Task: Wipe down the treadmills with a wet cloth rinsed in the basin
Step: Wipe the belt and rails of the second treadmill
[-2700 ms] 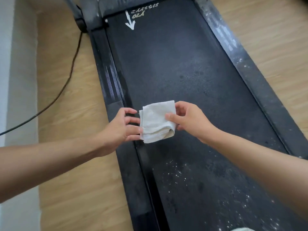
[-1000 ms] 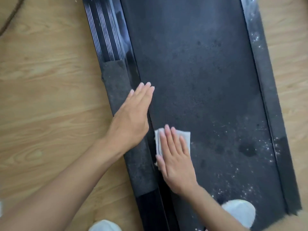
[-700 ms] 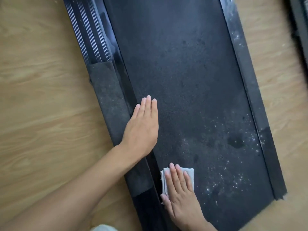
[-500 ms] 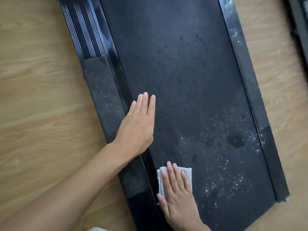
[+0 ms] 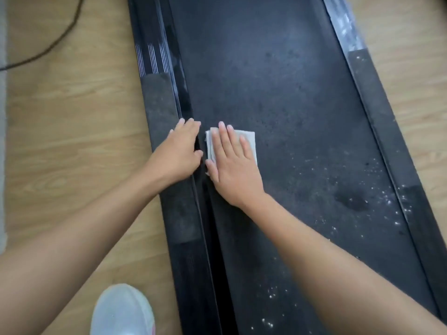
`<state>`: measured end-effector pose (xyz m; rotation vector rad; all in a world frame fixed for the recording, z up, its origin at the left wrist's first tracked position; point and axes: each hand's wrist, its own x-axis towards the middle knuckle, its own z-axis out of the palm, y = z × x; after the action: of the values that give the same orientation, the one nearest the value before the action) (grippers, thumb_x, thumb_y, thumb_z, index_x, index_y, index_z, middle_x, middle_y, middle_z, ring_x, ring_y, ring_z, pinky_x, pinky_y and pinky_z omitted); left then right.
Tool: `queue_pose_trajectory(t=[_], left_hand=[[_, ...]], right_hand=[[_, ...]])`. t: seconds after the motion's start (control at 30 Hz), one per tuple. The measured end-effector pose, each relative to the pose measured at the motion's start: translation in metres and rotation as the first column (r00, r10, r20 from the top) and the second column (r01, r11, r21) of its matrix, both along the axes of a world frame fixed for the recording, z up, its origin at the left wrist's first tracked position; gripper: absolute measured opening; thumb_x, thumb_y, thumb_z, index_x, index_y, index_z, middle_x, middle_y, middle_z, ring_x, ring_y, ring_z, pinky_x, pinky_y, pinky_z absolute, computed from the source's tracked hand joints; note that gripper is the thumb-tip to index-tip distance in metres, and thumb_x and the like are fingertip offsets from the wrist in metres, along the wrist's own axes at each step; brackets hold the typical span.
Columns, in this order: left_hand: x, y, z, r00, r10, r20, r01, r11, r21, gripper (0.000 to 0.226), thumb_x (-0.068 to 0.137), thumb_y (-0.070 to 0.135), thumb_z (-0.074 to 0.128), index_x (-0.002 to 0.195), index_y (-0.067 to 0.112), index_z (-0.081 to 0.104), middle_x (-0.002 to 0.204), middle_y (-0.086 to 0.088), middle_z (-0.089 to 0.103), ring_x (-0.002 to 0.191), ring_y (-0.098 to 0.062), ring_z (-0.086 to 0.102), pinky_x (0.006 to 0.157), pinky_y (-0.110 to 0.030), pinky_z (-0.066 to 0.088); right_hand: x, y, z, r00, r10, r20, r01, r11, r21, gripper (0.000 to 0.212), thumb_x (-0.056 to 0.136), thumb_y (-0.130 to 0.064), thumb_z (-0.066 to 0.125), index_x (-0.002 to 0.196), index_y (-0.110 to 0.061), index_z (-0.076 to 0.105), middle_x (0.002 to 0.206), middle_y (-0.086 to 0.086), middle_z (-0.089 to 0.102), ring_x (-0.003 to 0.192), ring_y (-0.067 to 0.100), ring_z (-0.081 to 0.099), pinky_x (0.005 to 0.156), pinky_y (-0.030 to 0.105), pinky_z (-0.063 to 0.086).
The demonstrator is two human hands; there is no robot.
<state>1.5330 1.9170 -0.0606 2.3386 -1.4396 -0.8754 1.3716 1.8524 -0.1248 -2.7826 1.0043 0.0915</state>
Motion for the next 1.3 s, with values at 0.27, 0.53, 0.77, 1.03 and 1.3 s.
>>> queue_pose_trajectory(t=[0.27, 0.53, 0.77, 1.03, 1.3], left_hand=[[-0.075, 0.08, 0.001, 0.964, -0.207, 0.169, 0.172, 0.964, 0.201, 0.098, 0.096, 0.052, 0.065, 0.165, 0.011, 0.008, 0.174, -0.003, -0.008, 0.159, -0.02, -0.015, 0.131, -0.045, 0.002], [-0.096, 0.171, 0.034, 0.935, -0.34, 0.097, 0.325, 0.935, 0.143, 0.092, 0.102, 0.053, 0.048, 0.164, 0.023, -0.012, 0.168, 0.008, -0.03, 0.156, -0.01, -0.024, 0.131, -0.037, 0.007], [-0.07, 0.116, 0.06, 0.745, -0.634, 0.205, 0.578, 0.768, 0.277, 0.087, 0.105, 0.062, 0.024, 0.162, 0.011, -0.016, 0.167, -0.006, -0.033, 0.157, -0.018, -0.022, 0.131, -0.038, 0.002], [-0.121, 0.086, -0.051, 0.898, -0.003, 0.44, -0.015, 0.999, 0.037, 0.076, 0.108, 0.059, 0.017, 0.166, 0.013, 0.003, 0.174, 0.0, -0.008, 0.16, -0.021, -0.014, 0.129, -0.052, 0.005], [-0.105, 0.081, -0.046, 0.966, -0.082, 0.246, 0.058, 0.993, 0.106, 0.117, 0.086, 0.084, 0.045, 0.163, 0.021, -0.018, 0.166, 0.006, -0.036, 0.151, -0.015, -0.037, 0.125, -0.054, -0.017]], right_hand=[[-0.183, 0.125, 0.013, 0.979, 0.184, -0.085, -0.174, 0.979, 0.11, 0.067, 0.111, -0.043, 0.029, 0.168, -0.009, 0.016, 0.177, 0.009, 0.004, 0.163, 0.026, 0.01, 0.127, 0.049, 0.02], [0.049, -0.081, 0.012, 0.999, -0.013, -0.033, 0.015, 0.998, 0.062, 0.066, 0.112, -0.043, 0.017, 0.169, -0.011, 0.005, 0.177, 0.008, 0.0, 0.164, 0.023, -0.001, 0.131, 0.05, 0.009], [-0.156, 0.068, 0.01, 1.0, -0.009, -0.001, 0.009, 0.995, 0.096, 0.069, 0.112, -0.044, 0.025, 0.169, -0.01, 0.003, 0.177, 0.008, -0.005, 0.164, 0.024, -0.005, 0.131, 0.049, 0.011], [-0.101, -0.007, -0.011, 0.999, 0.019, 0.032, -0.019, 1.0, 0.003, 0.068, 0.11, -0.044, 0.02, 0.169, -0.011, 0.01, 0.177, 0.01, 0.005, 0.164, 0.025, 0.003, 0.132, 0.048, 0.011], [-0.036, -0.098, 0.001, 0.999, -0.03, 0.025, 0.03, 0.999, 0.016, 0.069, 0.11, -0.045, 0.02, 0.168, -0.011, 0.006, 0.177, 0.01, 0.003, 0.164, 0.026, 0.002, 0.131, 0.051, 0.012]])
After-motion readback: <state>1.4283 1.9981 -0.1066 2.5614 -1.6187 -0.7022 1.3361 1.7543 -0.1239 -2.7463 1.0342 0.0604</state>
